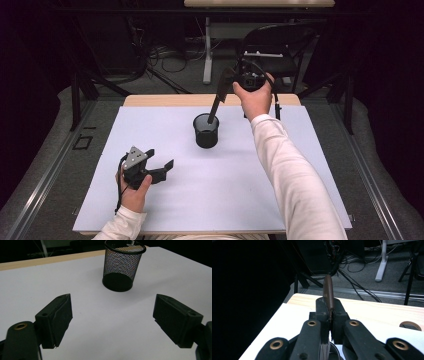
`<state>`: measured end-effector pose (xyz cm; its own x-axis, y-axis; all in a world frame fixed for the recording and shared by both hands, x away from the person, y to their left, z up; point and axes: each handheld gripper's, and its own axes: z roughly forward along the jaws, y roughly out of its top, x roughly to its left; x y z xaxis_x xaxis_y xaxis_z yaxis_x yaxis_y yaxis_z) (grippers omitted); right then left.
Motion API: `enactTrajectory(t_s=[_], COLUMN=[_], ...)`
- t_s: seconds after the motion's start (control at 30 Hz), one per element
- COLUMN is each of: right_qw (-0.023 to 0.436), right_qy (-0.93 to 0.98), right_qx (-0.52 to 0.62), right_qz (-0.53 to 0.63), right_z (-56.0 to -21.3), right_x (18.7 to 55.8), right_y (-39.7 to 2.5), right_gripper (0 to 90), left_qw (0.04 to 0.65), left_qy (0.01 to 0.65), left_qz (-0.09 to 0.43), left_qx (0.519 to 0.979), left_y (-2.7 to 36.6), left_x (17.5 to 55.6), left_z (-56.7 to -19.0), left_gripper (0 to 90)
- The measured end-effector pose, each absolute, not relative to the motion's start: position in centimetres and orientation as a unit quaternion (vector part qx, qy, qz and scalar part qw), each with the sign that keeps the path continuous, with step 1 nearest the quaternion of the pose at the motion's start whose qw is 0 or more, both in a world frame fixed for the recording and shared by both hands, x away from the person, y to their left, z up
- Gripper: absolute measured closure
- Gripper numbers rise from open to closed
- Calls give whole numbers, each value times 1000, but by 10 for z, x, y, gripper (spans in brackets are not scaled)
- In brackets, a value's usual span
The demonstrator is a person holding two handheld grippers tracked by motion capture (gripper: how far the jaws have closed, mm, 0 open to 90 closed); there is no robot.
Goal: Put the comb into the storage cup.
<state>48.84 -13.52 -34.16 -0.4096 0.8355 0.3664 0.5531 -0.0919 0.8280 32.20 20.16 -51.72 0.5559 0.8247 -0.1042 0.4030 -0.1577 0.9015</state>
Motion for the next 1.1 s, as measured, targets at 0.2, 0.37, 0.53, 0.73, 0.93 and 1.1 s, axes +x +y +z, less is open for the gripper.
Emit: enactTrajectory(t_s=[0.2, 0.37, 0.53, 0.73, 0.93, 1.1], right_qw=[140, 142, 147, 147, 146, 144], right_qy=[663, 662, 665, 667, 669, 667], right_qx=[528, 529, 529, 528, 528, 531], right_qz=[512, 511, 507, 505, 502, 502], right_z=[-347, -348, -351, -355, -363, -368], right_x=[492, 493, 493, 494, 494, 495], right_y=[-129, -126, -121, -117, -113, -112], right_gripper=[873, 873, 873, 873, 873, 873], left_qw=[495, 494, 495, 496, 496, 495], left_qy=[420, 419, 419, 418, 418, 418], left_qz=[213, 215, 215, 216, 218, 218], left_qx=[730, 731, 730, 730, 729, 730], left_y=[202, 202, 202, 203, 203, 202], left_x=[322, 322, 322, 322, 322, 322], left_z=[-517, -517, -517, -517, -517, -517], left_gripper=[161, 161, 161, 161, 161, 161])
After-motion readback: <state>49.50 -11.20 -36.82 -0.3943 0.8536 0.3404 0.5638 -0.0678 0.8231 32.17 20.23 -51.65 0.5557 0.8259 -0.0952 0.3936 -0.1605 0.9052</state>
